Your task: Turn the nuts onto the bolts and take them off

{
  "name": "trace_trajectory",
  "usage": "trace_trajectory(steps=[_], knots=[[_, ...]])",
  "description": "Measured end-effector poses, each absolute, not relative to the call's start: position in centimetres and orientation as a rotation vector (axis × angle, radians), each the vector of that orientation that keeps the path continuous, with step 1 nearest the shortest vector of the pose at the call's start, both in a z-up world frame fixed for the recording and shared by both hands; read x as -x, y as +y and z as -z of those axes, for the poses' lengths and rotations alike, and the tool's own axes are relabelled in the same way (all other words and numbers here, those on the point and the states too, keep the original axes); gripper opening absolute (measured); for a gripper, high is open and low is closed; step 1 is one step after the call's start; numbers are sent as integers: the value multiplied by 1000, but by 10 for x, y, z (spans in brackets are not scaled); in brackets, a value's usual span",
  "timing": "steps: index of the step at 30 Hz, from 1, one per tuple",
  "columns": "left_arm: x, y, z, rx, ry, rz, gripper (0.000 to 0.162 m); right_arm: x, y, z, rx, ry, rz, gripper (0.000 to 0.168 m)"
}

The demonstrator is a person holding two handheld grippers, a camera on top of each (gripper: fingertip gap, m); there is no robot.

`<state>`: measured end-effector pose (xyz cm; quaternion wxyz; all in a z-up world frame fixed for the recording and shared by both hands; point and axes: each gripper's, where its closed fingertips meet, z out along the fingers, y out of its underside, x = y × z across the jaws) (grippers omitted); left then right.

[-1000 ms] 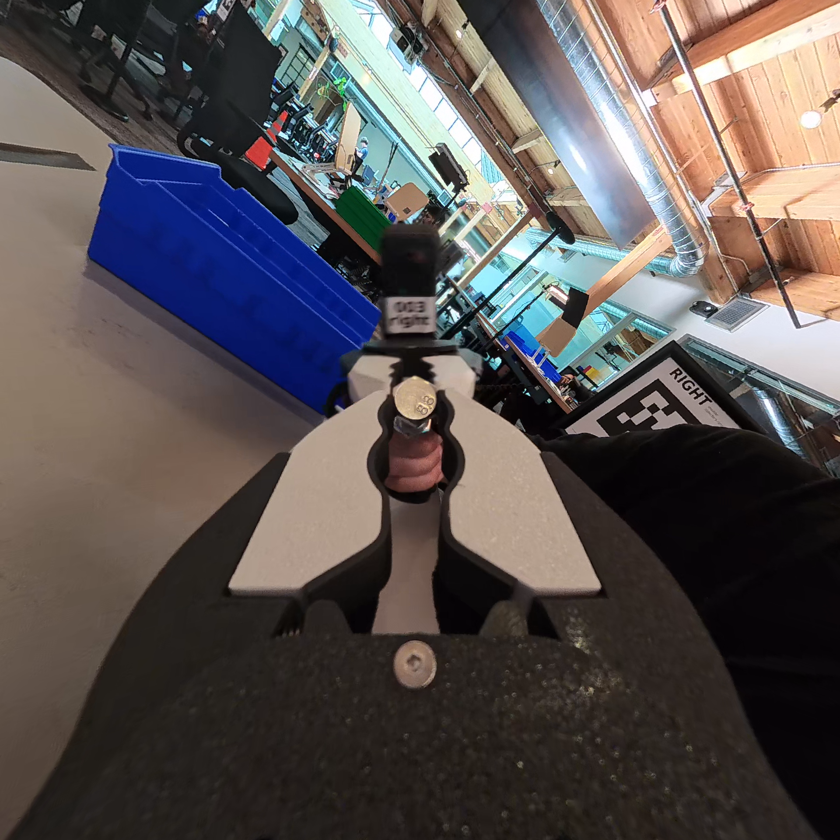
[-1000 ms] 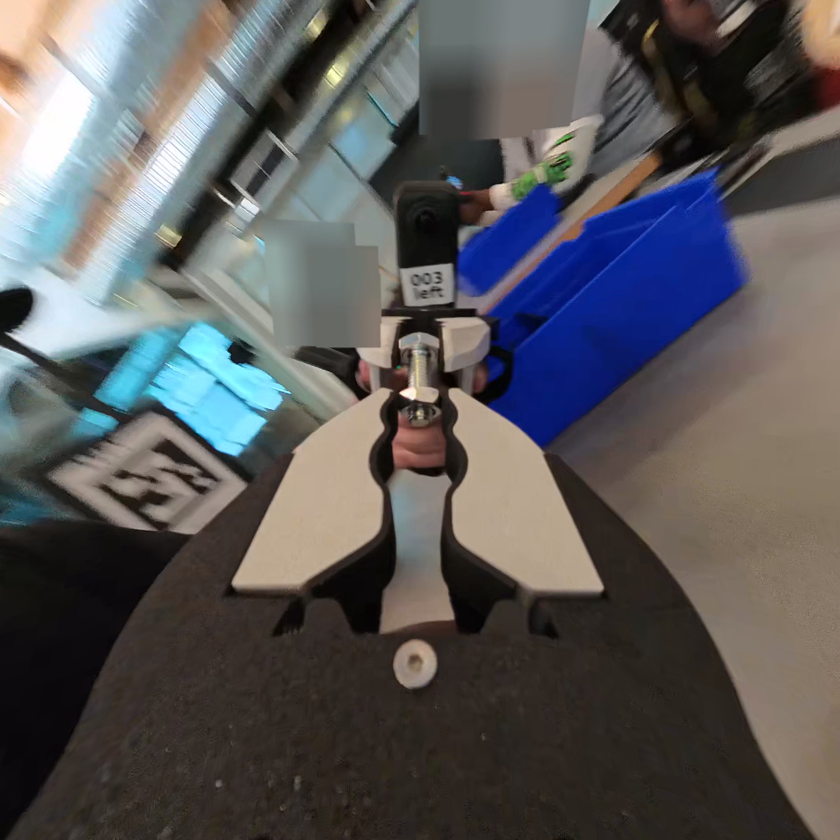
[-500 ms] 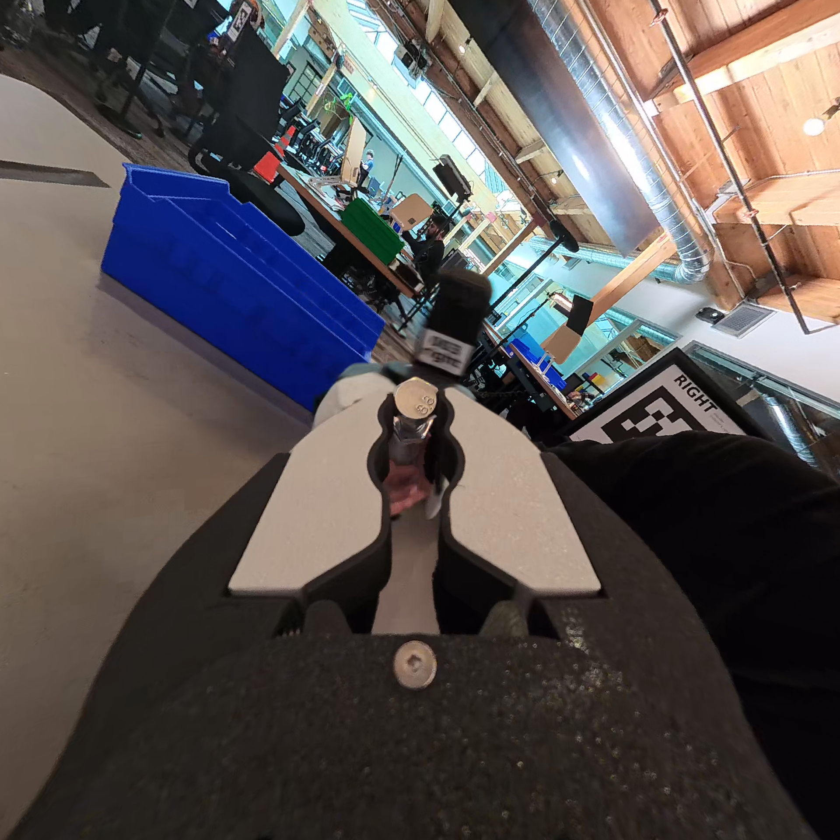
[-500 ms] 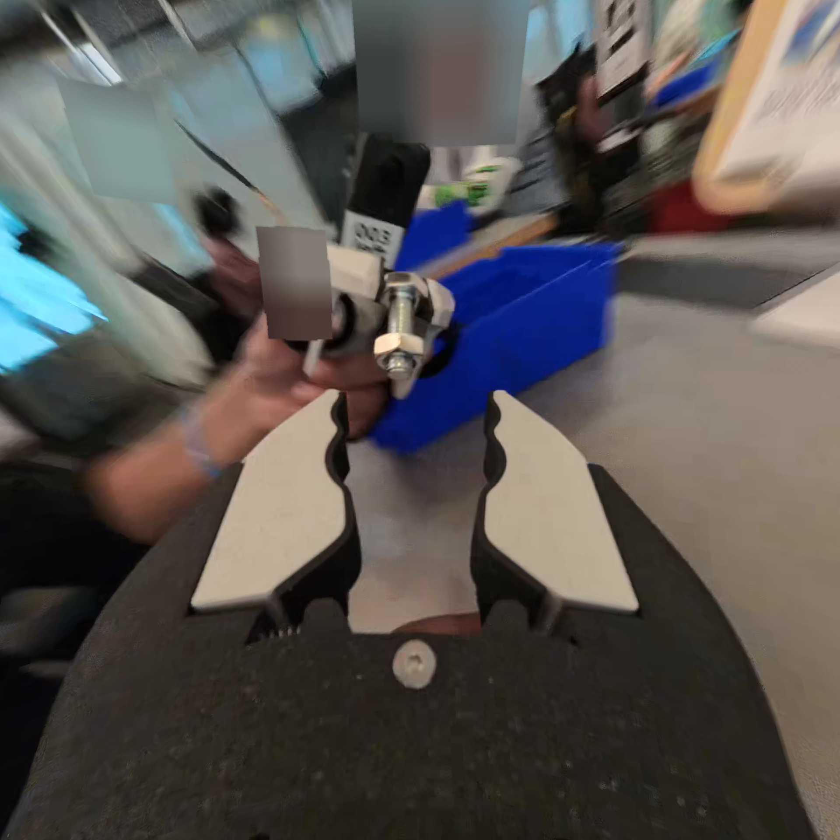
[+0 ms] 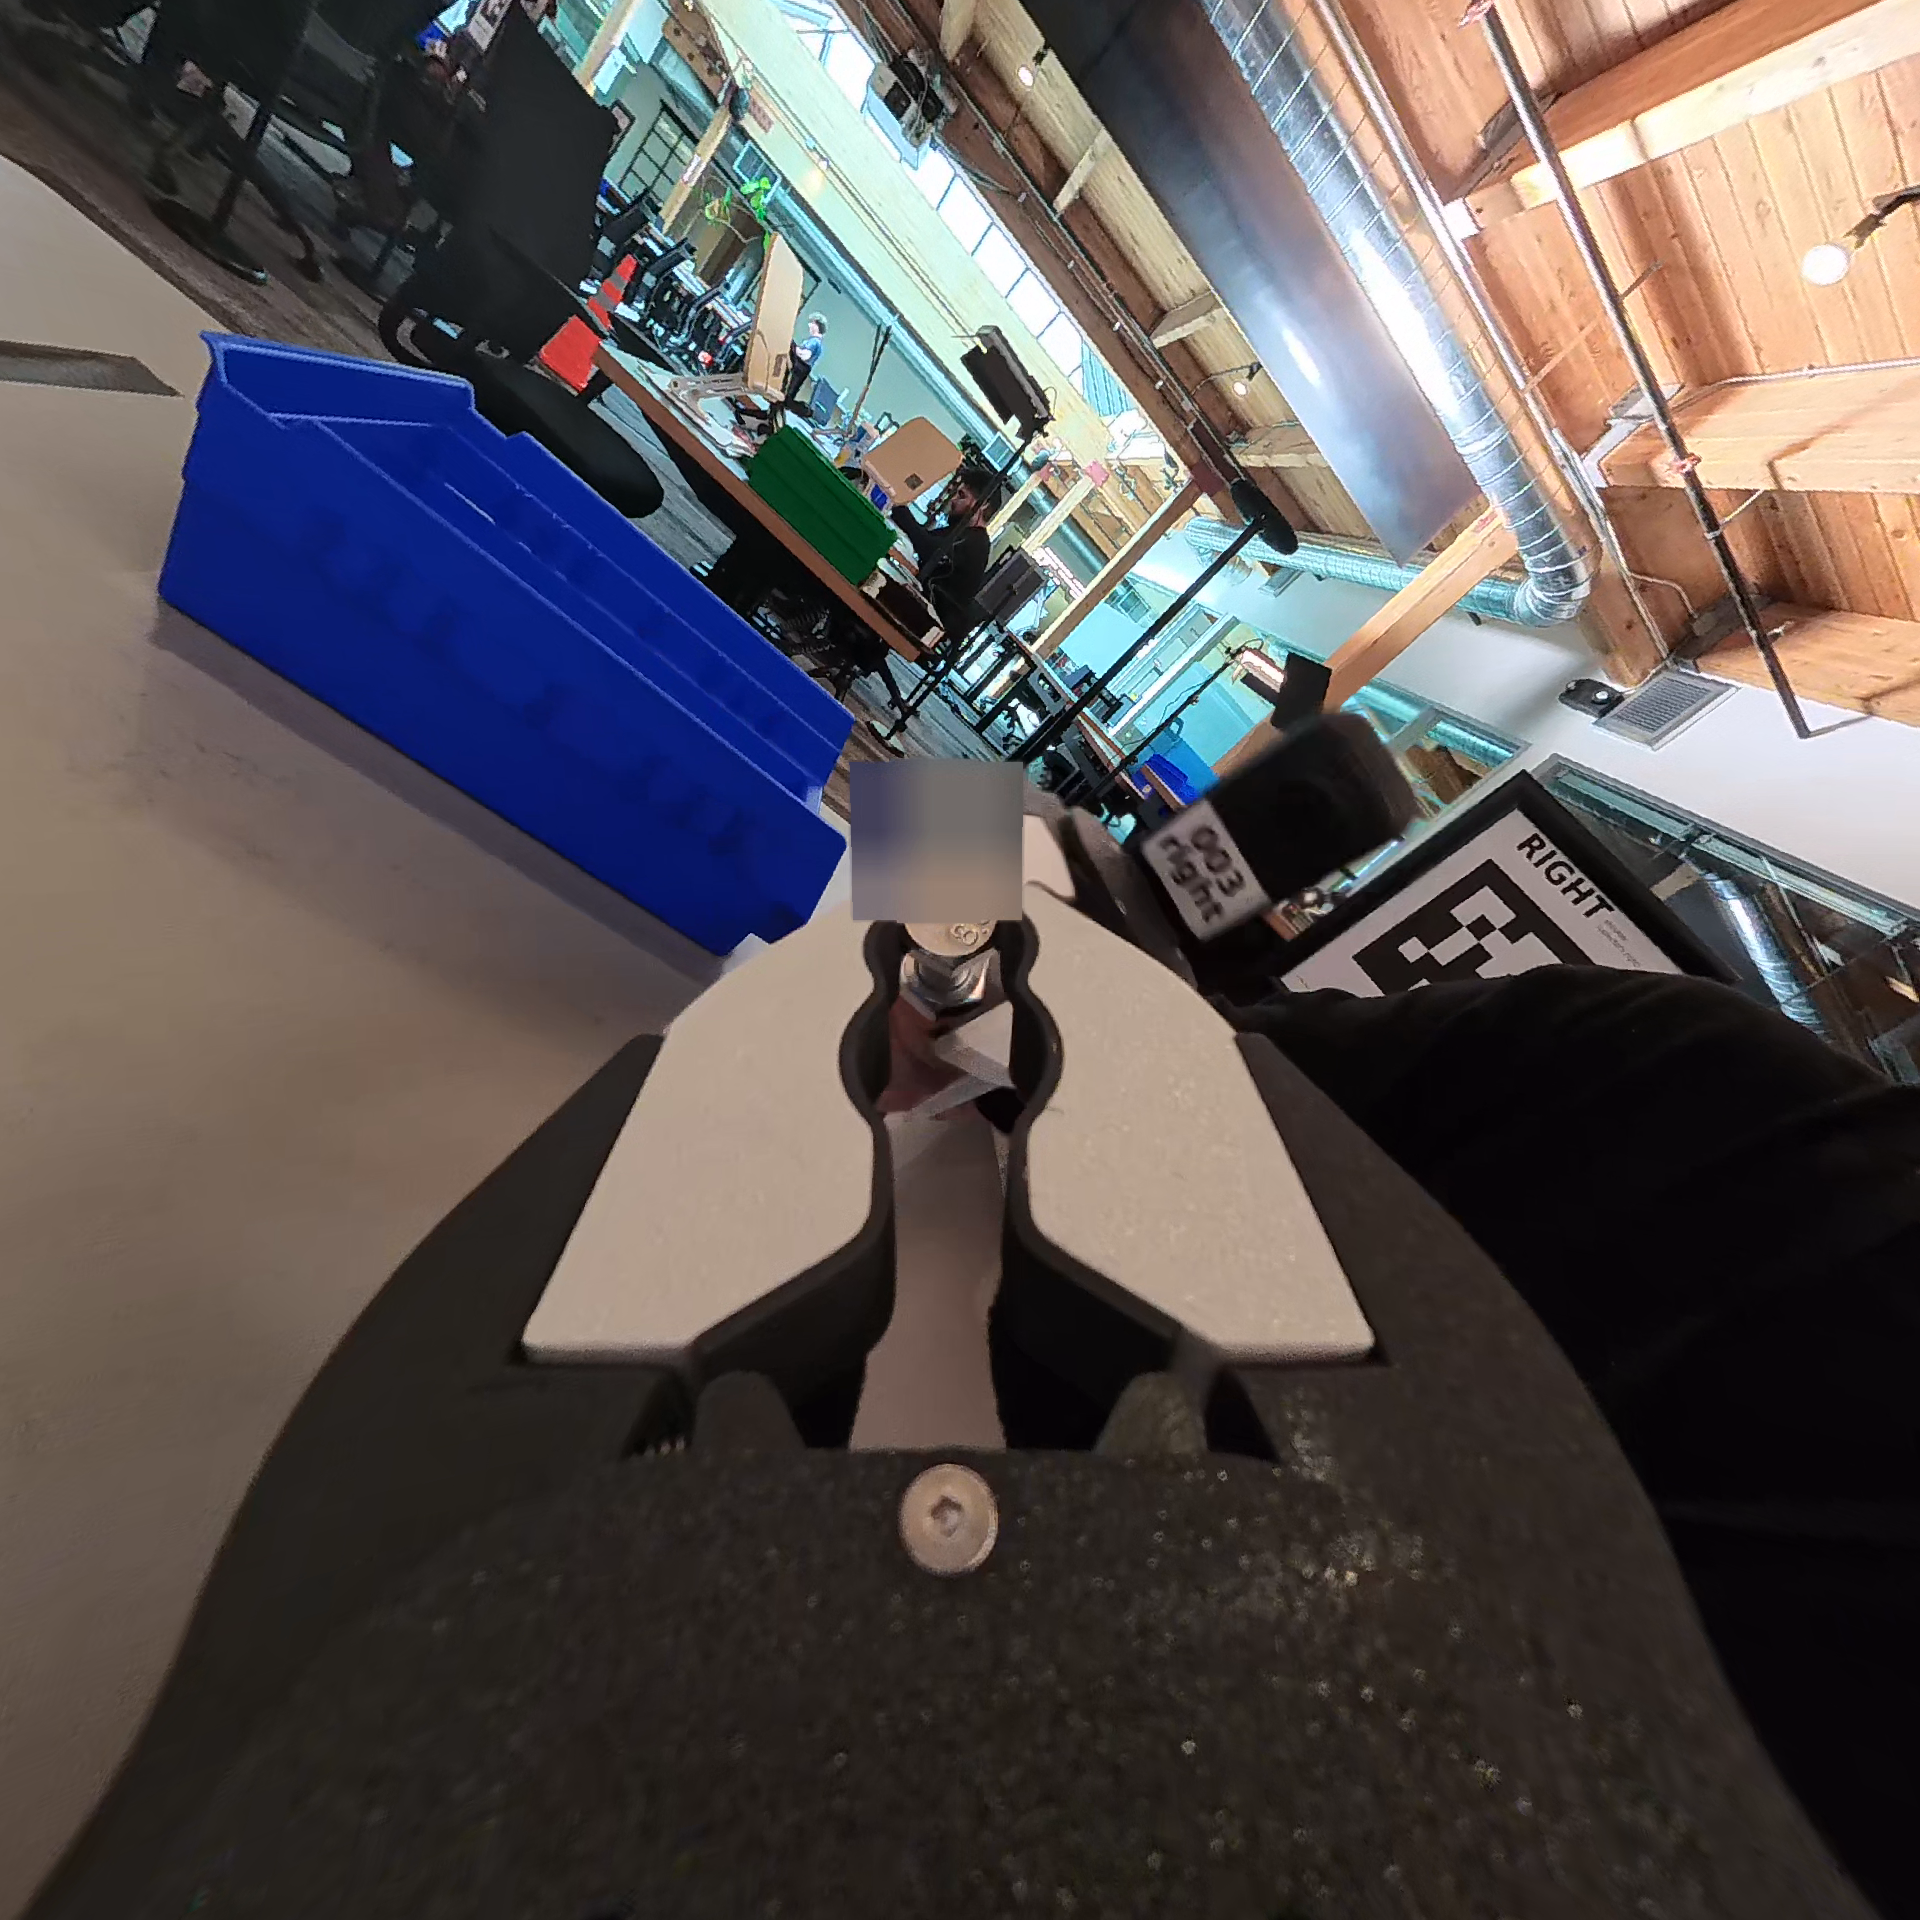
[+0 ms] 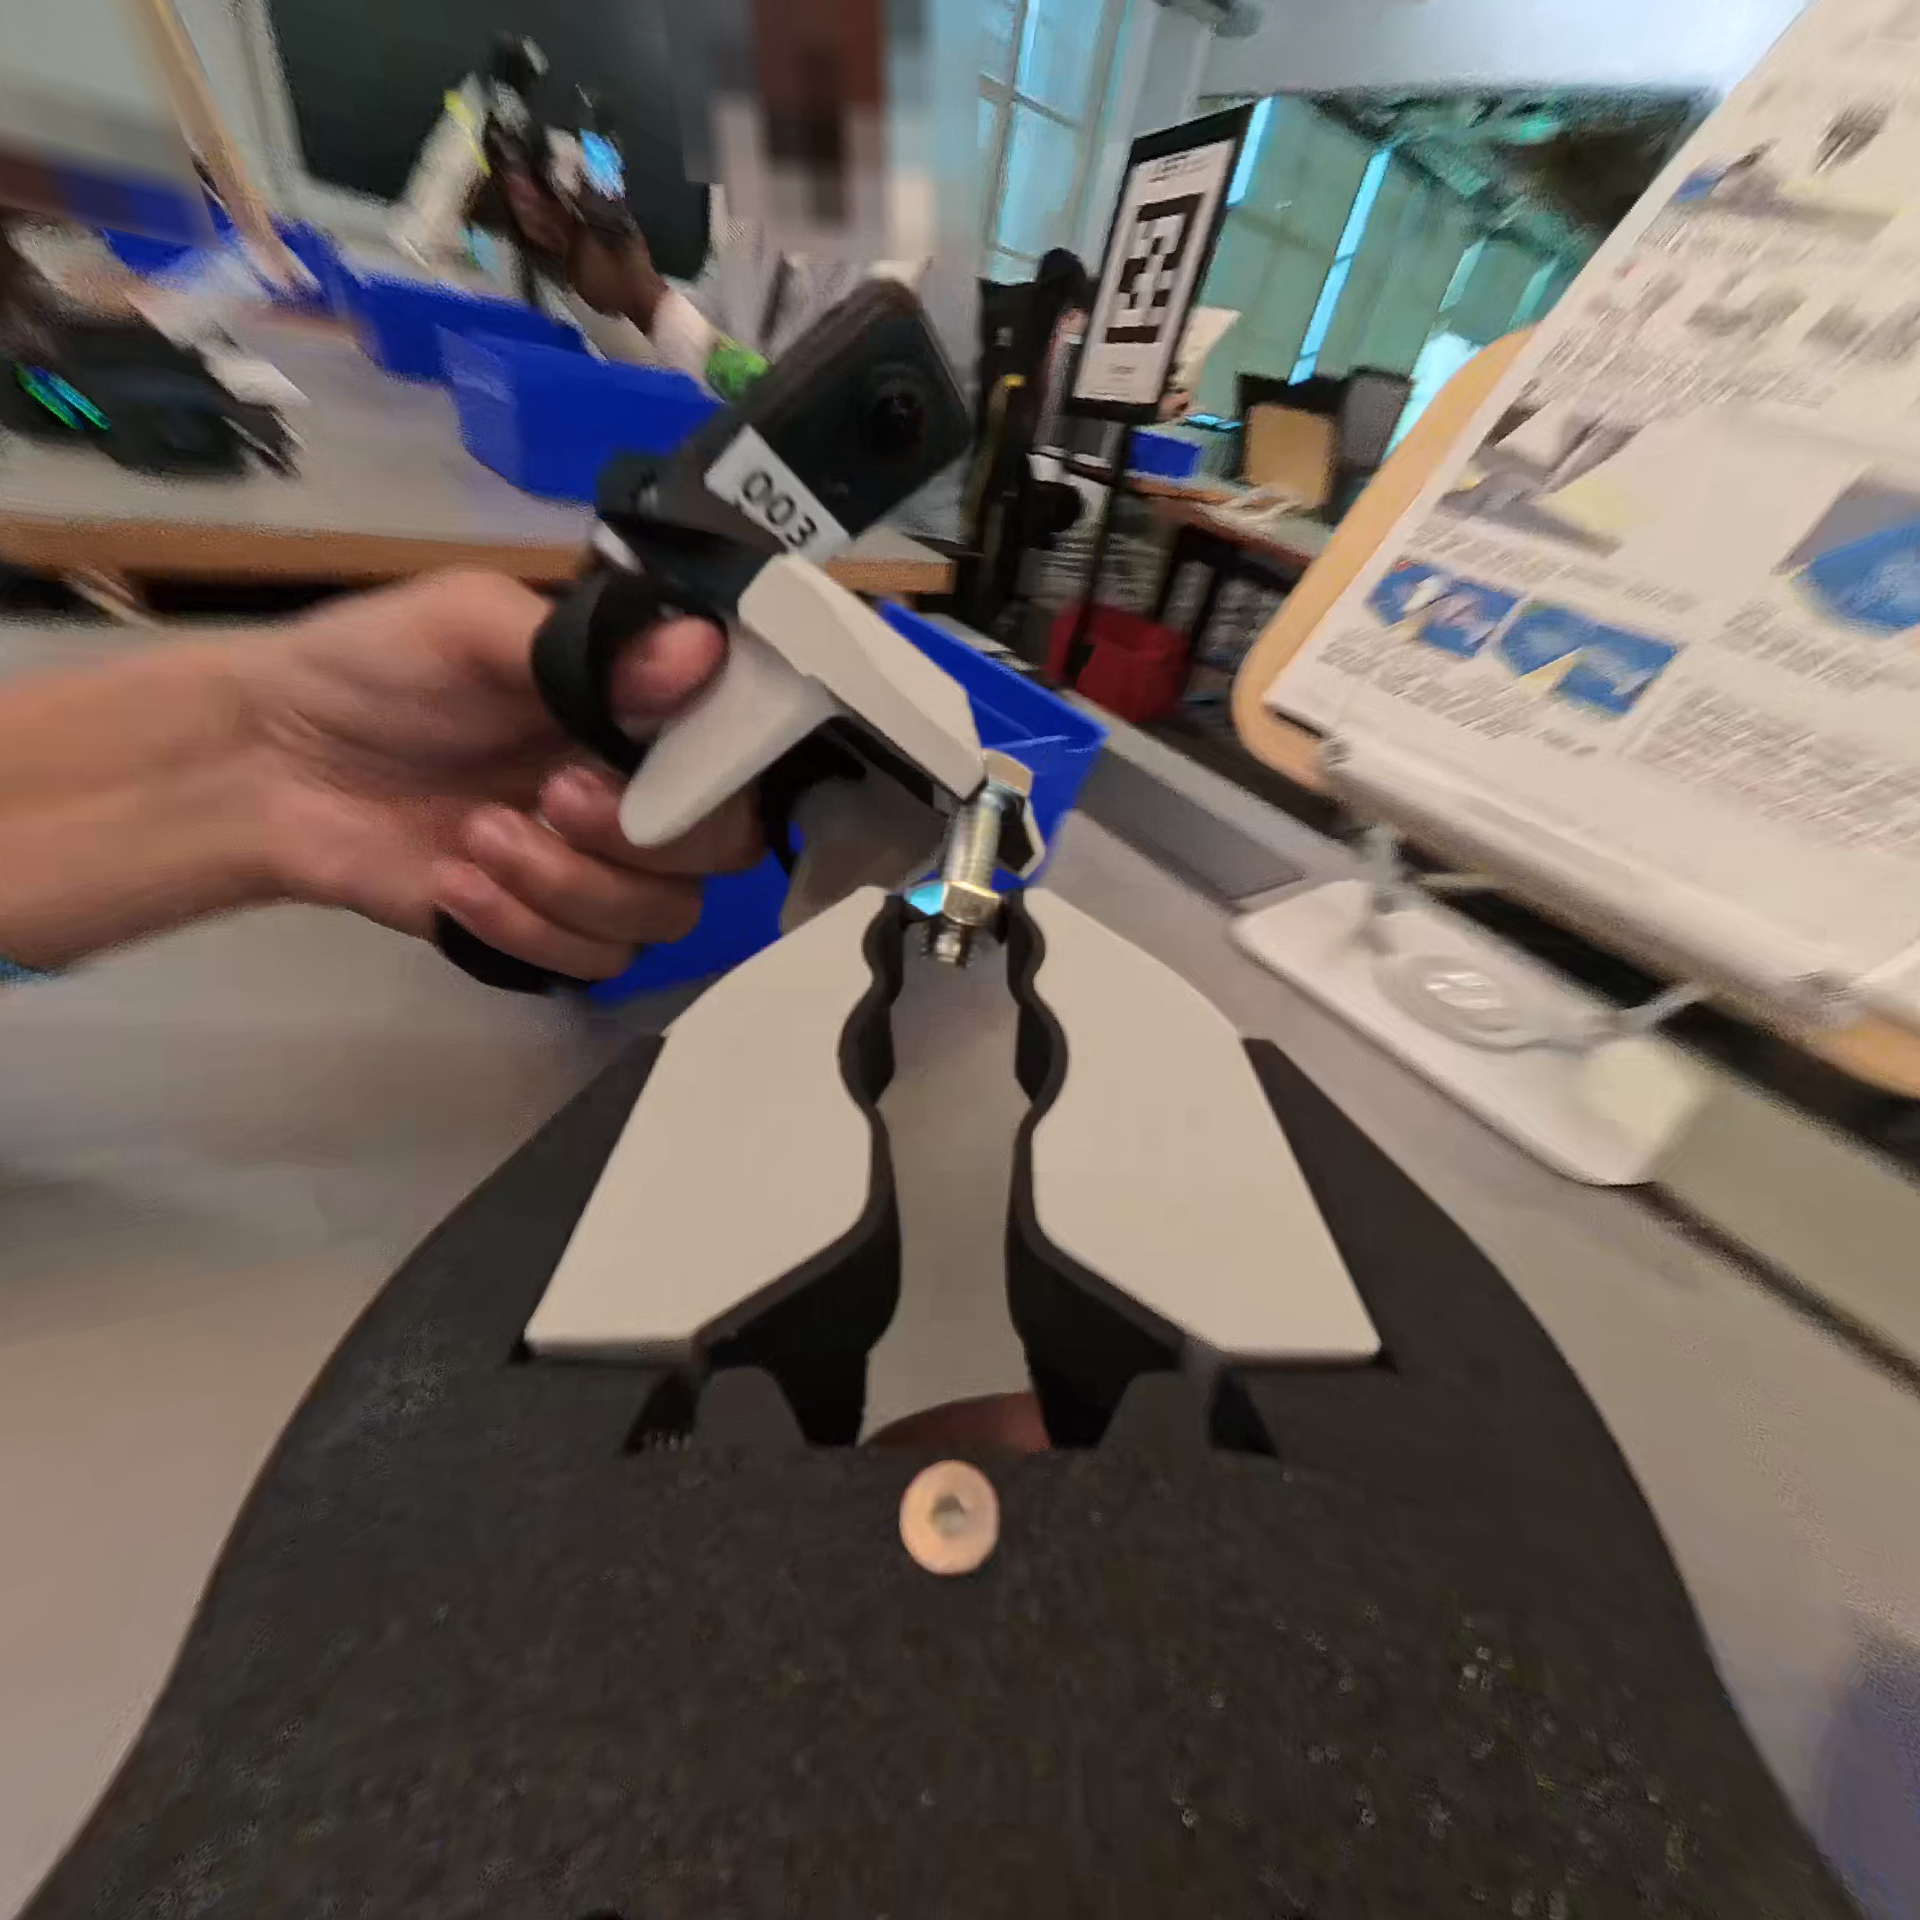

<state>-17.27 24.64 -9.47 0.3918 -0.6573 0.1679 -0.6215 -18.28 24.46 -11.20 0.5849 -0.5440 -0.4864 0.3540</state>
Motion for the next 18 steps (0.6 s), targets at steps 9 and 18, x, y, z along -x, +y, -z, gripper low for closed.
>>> trace_trajectory(steps=[9,18], knots=[[170,241,85,1628,483,1551,17,175,237,88,1508,-511,-2589,18],[180,247,86,1633,429,1538,17,180,240,100,1507,-575,-2470,48]])
